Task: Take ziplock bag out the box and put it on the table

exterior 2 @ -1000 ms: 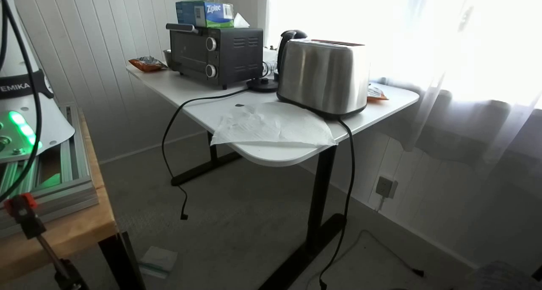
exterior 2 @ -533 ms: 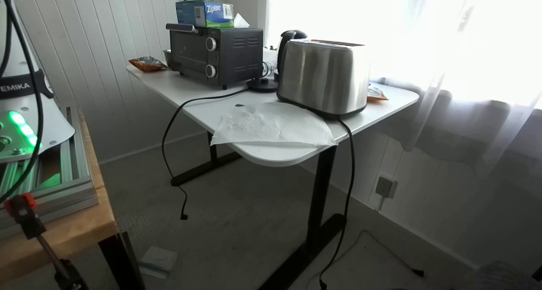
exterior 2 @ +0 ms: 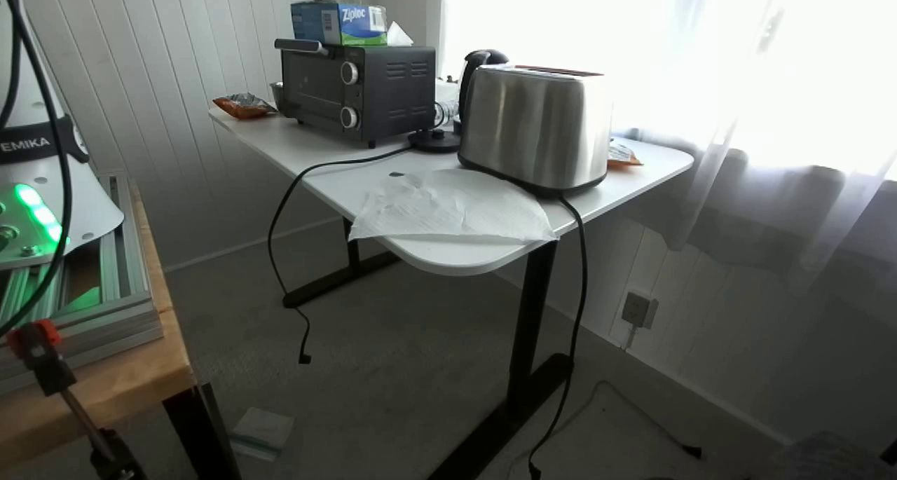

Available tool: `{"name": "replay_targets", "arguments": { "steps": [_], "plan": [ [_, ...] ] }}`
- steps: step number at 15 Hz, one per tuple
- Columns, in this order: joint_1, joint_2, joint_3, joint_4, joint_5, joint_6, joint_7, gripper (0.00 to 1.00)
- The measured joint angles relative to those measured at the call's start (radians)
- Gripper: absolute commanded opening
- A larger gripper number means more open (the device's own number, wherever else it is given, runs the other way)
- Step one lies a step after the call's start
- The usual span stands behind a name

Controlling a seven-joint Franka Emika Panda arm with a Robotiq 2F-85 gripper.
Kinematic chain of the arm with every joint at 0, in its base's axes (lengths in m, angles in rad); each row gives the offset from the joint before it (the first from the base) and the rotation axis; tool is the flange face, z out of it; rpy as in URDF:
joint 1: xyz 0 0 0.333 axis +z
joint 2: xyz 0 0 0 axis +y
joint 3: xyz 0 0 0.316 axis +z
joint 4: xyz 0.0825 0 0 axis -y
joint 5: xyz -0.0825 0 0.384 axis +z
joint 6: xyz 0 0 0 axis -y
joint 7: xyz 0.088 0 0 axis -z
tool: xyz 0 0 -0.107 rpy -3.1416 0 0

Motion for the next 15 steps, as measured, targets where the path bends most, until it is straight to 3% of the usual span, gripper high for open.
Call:
{"name": "replay_targets", "arguments": {
  "steps": [7, 15],
  "plan": [
    [-0.012, -0.006, -0.001, 0.011, -0.01, 0.003, 0.0, 0.0],
    [-0.064, -0.112, -0.036, 0.027, -0.074, -0.006, 0.006, 0.0]
  ]
}}
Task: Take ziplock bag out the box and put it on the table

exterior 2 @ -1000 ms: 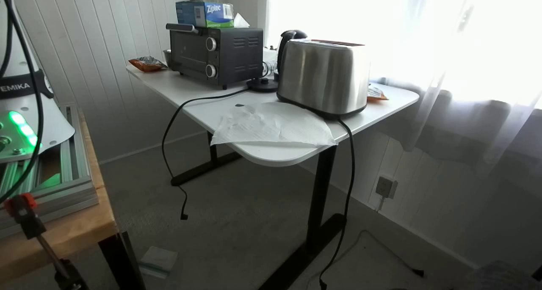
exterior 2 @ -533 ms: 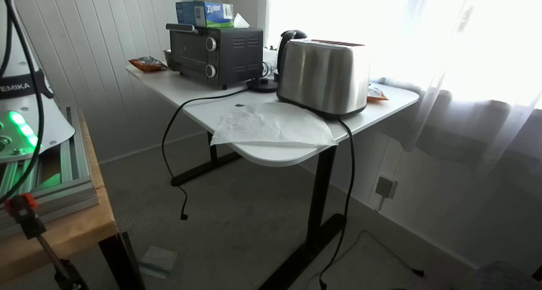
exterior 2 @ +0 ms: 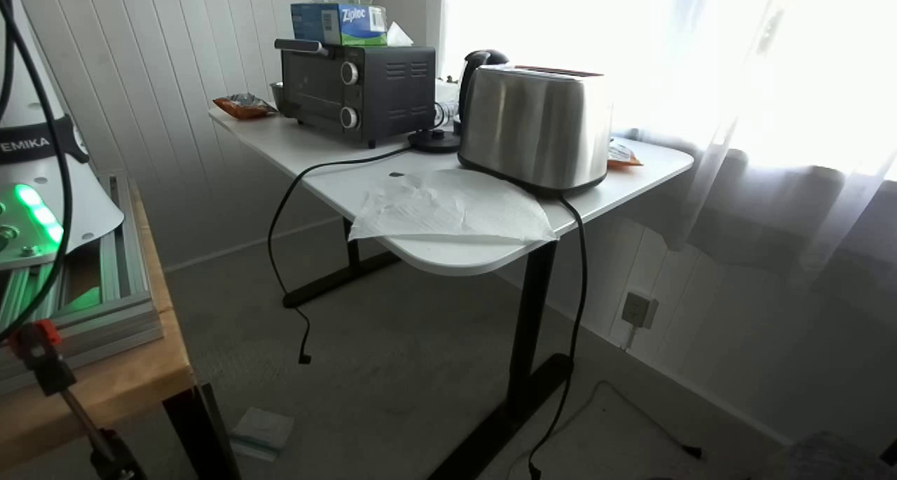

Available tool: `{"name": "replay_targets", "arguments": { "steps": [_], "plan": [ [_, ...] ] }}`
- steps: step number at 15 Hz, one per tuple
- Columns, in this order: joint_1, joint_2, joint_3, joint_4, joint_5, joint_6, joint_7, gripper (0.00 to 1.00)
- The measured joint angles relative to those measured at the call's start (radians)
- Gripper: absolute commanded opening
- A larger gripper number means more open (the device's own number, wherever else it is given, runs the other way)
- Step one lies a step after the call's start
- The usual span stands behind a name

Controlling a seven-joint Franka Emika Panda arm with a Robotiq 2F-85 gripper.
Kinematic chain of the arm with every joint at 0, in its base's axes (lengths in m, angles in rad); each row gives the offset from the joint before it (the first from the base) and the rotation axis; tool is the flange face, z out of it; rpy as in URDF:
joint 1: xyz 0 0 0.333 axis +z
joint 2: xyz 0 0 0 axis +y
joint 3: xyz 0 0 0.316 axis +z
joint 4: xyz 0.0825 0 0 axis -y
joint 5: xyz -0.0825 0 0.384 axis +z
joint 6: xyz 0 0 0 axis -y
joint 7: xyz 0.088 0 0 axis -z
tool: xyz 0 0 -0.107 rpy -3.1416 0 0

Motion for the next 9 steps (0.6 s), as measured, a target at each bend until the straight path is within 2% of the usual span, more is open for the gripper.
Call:
{"name": "replay_targets", "arguments": {
  "steps": [4, 9],
  "plan": [
    [-0.027, -0.034, -0.022, -0.004, -0.055, -0.013, 0.037, 0.0],
    [-0.067, -0.074, -0.037, -0.011, -0.193, -0.092, 0.166, 0.0]
  ]
}}
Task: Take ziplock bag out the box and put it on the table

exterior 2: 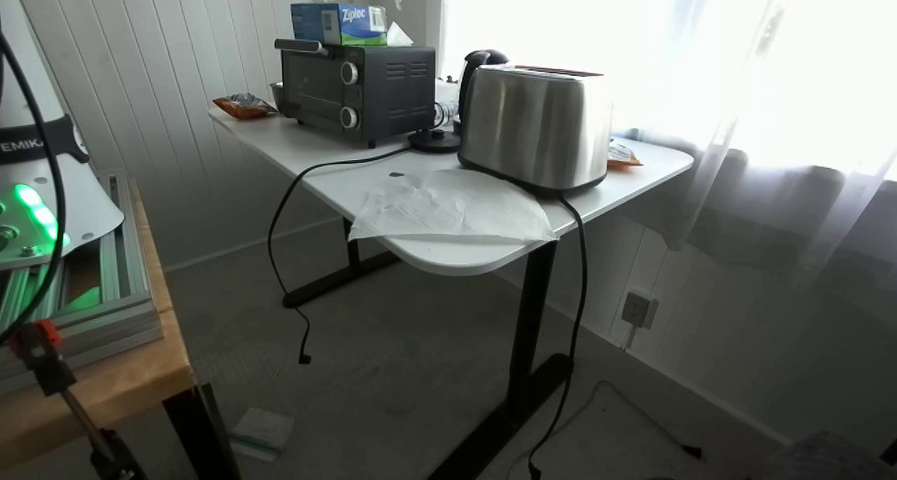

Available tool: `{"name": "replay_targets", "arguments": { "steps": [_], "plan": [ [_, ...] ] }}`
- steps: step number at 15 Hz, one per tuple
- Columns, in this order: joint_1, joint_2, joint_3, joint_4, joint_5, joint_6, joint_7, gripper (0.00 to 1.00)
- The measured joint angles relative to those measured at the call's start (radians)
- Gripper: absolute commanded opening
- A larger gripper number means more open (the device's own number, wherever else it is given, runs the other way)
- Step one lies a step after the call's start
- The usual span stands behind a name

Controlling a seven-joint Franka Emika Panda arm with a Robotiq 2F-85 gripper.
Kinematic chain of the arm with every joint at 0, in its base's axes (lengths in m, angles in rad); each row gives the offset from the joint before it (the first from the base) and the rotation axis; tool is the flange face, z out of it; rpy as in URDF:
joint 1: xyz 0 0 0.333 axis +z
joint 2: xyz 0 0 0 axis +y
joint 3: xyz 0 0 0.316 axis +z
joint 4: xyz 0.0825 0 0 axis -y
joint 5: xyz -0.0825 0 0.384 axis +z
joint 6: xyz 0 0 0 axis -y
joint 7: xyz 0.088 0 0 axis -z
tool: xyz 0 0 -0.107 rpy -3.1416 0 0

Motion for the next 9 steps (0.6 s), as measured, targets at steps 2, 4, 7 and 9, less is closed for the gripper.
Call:
{"name": "replay_targets", "arguments": {
  "steps": [2, 4, 7, 9],
  "plan": [
    [-0.009, -0.02, -0.007, -0.015, -0.032, -0.026, 0.049, 0.0],
    [-0.016, -0.04, -0.013, -0.034, -0.052, -0.052, 0.088, 0.0],
    [-0.021, -0.069, -0.024, -0.071, -0.073, -0.098, 0.136, 0.0],
    [-0.026, -0.083, -0.032, -0.106, -0.08, -0.121, 0.172, 0.0]
  ]
}}
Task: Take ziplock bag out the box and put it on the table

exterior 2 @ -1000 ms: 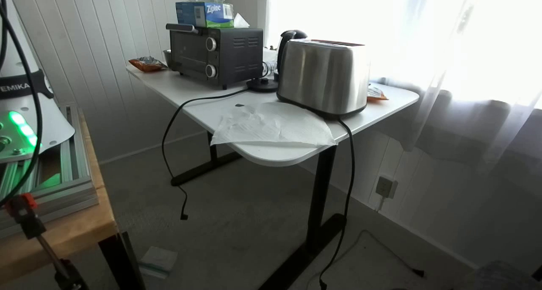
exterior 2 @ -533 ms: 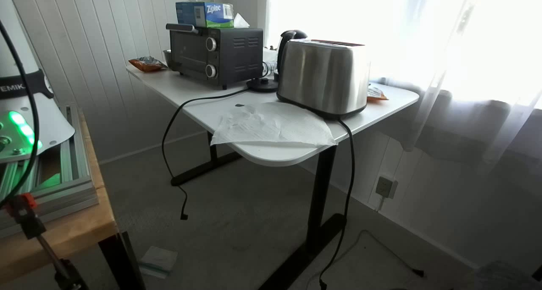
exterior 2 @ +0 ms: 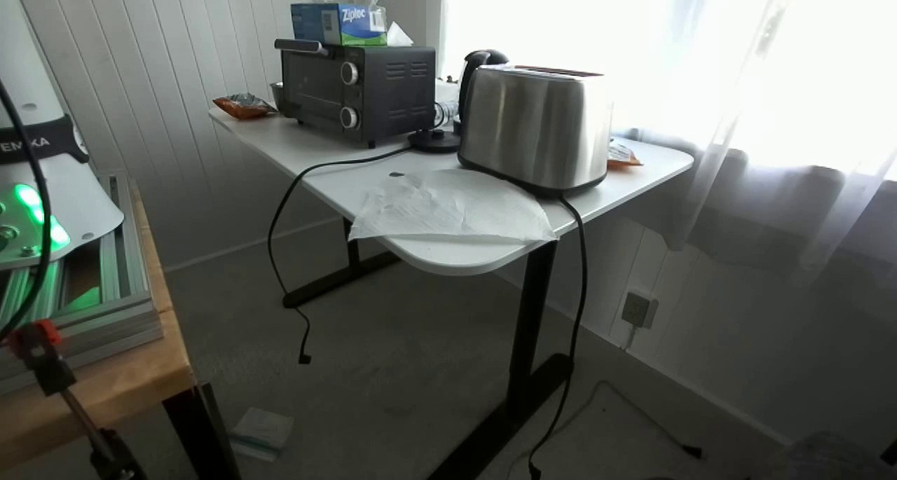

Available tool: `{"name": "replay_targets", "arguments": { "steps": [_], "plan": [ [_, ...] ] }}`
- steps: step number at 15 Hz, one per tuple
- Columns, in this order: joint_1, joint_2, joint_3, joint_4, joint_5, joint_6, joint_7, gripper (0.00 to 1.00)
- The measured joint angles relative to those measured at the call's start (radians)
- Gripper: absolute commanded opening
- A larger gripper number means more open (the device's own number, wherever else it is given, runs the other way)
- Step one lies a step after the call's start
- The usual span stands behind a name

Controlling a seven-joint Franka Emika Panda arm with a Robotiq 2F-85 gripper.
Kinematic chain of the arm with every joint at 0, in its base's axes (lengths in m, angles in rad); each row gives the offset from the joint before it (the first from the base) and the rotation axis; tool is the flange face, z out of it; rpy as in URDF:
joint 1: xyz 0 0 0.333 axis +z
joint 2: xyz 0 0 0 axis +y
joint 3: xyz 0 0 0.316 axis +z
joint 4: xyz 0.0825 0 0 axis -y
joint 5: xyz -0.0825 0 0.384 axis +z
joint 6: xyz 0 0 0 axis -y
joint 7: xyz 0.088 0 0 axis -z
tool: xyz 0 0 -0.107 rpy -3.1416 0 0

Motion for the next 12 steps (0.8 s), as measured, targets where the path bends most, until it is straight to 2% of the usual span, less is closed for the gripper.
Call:
{"name": "replay_targets", "arguments": {
  "steps": [1, 2, 5, 6, 7, 12],
  "plan": [
    [-0.003, -0.005, -0.004, -0.019, -0.007, -0.006, 0.024, 0.01],
    [-0.007, -0.009, -0.008, -0.037, -0.015, -0.012, 0.051, 0.07],
    [-0.02, -0.017, -0.022, -0.084, -0.033, -0.023, 0.123, 0.05],
    [-0.024, -0.02, -0.026, -0.097, -0.036, -0.023, 0.148, 0.11],
    [-0.028, -0.022, -0.029, -0.108, -0.039, -0.023, 0.176, 0.3],
    [-0.045, -0.024, -0.032, -0.135, -0.067, -0.024, 0.315, 0.63]
  ]
}}
